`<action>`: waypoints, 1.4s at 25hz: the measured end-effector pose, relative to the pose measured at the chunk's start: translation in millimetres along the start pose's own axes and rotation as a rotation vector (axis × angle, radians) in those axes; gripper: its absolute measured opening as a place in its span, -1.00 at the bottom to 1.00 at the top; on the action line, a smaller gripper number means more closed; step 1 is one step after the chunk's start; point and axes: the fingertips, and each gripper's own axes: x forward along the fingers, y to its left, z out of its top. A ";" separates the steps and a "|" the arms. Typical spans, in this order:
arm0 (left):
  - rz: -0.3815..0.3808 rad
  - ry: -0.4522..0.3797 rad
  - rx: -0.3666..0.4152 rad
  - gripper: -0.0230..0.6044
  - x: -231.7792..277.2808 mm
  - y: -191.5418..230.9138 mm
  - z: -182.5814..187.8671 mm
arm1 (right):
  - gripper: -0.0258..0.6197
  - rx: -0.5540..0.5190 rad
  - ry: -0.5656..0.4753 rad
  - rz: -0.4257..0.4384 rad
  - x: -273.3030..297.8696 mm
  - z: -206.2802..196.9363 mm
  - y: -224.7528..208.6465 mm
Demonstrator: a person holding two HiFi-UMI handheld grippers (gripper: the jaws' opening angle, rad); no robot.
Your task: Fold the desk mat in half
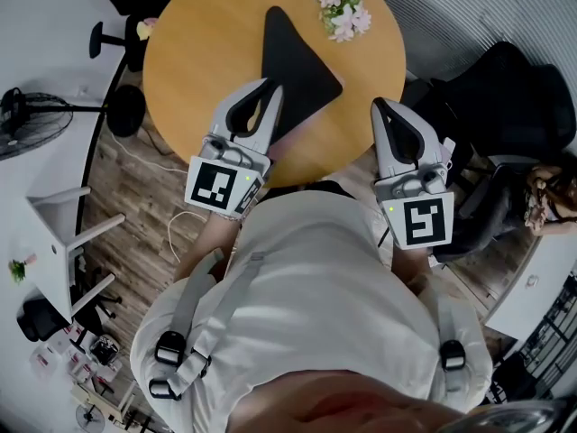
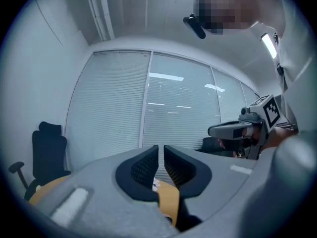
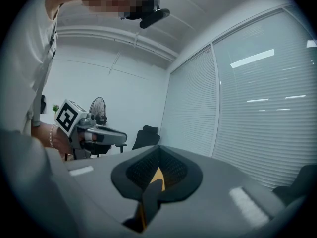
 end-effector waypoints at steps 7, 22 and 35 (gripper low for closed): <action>0.025 -0.033 0.038 -0.80 -26.7 -1.5 29.4 | -0.91 0.000 -0.006 0.019 4.7 5.0 10.7; 0.113 -0.038 0.103 -0.80 -60.2 9.4 46.3 | -0.91 -0.022 -0.004 0.058 8.9 17.3 29.9; 0.137 -0.035 0.093 -0.80 -70.3 13.1 41.3 | -0.91 -0.033 -0.002 0.045 3.9 18.4 33.1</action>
